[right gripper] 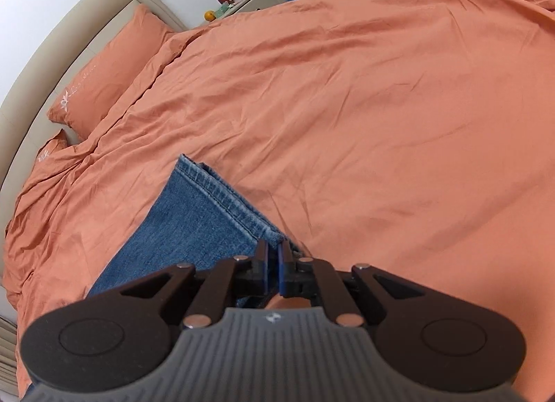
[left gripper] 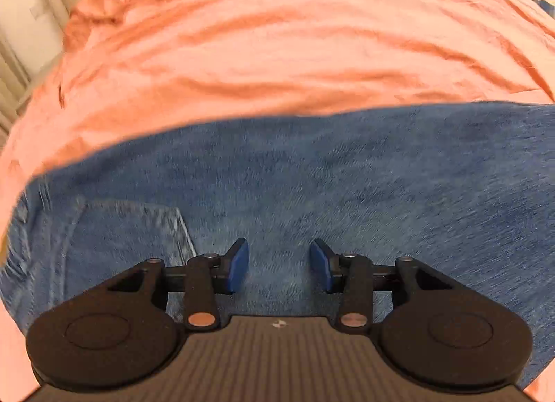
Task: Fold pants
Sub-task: 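Lay the folded jeans down and open both tools, then regrasp the hem with the right tool, then lift the leg hem with the right tool and fold it over the jeans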
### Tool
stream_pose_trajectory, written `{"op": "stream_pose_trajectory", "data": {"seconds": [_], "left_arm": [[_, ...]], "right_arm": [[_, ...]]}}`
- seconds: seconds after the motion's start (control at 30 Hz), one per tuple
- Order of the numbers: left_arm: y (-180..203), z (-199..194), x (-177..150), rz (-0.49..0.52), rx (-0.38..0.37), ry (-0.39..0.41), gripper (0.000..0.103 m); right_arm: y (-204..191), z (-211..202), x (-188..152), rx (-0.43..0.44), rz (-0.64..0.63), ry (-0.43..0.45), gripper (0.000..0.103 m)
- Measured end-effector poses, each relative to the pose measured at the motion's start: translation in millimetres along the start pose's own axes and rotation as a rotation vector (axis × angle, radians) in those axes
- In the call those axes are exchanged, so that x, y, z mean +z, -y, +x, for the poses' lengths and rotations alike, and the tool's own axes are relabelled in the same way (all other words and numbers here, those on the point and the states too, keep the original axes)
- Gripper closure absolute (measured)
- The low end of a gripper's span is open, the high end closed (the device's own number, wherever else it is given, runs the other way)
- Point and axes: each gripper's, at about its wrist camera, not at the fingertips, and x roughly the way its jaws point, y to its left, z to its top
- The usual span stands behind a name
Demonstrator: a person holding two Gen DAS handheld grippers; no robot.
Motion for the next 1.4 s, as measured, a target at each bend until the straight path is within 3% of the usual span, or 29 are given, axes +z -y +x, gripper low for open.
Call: {"op": "stream_pose_trajectory", "data": {"seconds": [0.1, 0.27, 0.4, 0.53, 0.6, 0.7, 0.87, 1.13, 1.3, 1.4], "left_arm": [[12.6, -12.4, 5.6, 0.021, -0.063, 0.032, 0.052], [61.7, -27.4, 15.1, 0.106, -0.206, 0.102, 0.058], [110.5, -29.9, 24.8, 0.177, -0.294, 0.113, 0.058], [154.3, -23.6, 34.1, 0.22, -0.358, 0.13, 0.058], [176.5, -19.2, 38.2, 0.248, -0.39, 0.14, 0.058], [206.8, -10.0, 49.2, 0.275, -0.433, 0.159, 0.058], [247.9, 19.7, 75.5, 0.3, -0.386, 0.151, 0.061], [275.8, 47.5, 100.3, 0.352, -0.355, 0.125, 0.066], [281.7, 45.5, 103.3, 0.37, -0.33, 0.128, 0.066], [270.6, 26.9, 98.2, 0.315, -0.328, 0.145, 0.071]], "right_arm": [[2.1, -10.1, -0.8, 0.037, 0.005, -0.034, 0.057], [17.3, 5.9, -12.0, 0.103, 0.112, -0.107, 0.058], [37.1, 24.8, -14.1, 0.16, 0.258, -0.095, 0.063], [48.9, 37.5, -8.6, 0.193, 0.351, -0.088, 0.083], [42.1, 33.5, -4.5, 0.178, 0.287, -0.089, 0.087], [16.0, 18.3, 1.7, 0.128, 0.079, -0.053, 0.091], [-5.1, 0.1, 14.4, 0.135, -0.021, -0.017, 0.092], [-19.7, -9.0, 17.6, 0.101, -0.124, -0.004, 0.093], [-23.1, -6.1, 16.5, 0.067, -0.122, -0.016, 0.093], [-27.6, -12.1, 19.2, 0.075, -0.107, -0.014, 0.093]]}}
